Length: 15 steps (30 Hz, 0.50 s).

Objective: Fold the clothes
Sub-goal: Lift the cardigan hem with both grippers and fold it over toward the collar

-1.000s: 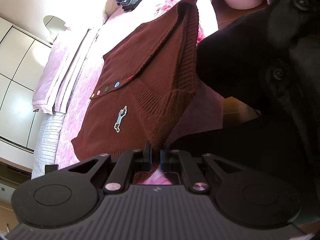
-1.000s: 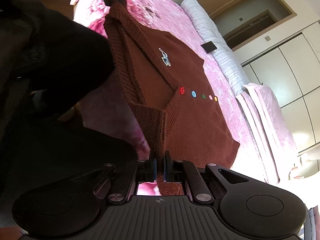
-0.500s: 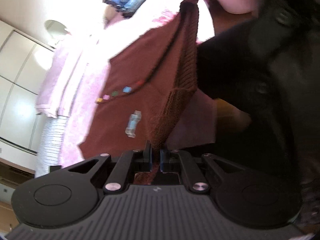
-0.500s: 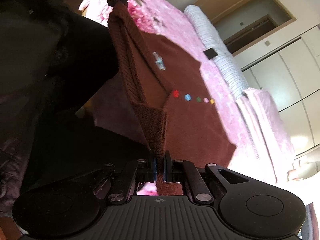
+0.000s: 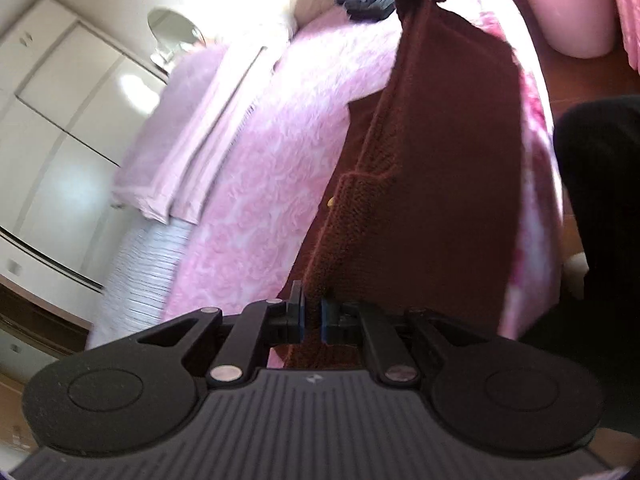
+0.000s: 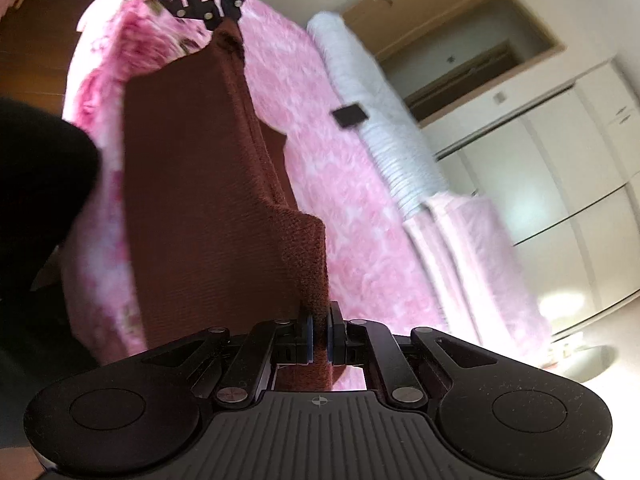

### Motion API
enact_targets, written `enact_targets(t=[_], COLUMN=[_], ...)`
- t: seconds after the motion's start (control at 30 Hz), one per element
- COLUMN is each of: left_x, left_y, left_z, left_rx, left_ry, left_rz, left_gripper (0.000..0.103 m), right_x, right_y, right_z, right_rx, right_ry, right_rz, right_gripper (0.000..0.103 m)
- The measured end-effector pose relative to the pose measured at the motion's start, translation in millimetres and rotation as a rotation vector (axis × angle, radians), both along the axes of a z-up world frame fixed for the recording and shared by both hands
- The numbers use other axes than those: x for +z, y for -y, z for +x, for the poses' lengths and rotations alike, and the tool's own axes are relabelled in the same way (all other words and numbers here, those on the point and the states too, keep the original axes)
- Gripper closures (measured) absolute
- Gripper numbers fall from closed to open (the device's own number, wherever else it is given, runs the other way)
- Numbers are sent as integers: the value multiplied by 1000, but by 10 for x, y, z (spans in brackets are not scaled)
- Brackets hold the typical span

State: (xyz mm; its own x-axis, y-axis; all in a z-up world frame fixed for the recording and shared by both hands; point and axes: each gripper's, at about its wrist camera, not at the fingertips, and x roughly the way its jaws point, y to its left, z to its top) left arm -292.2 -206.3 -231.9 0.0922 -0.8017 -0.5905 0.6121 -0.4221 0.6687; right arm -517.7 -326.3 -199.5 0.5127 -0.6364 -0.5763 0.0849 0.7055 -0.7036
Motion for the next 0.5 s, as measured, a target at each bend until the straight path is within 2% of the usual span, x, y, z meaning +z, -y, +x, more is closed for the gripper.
enact_targets(t=[0.2, 0.27, 0.5], left_x=[-200, -285, -578], left_y=[876, 1032, 1521], left_z=[450, 560, 927], left_rx=[47, 62, 115], left_ry=[-136, -181, -338], left_rz=[135, 157, 222], left_gripper=[98, 98, 96], right_x=[-281, -395, -638], right_y=[1153, 1434, 2169], right_z=[483, 593, 577], right_rx=[-58, -70, -153], right_ry=[5, -2, 83], right_rz=[218, 265, 462], right_gripper=[99, 99, 99])
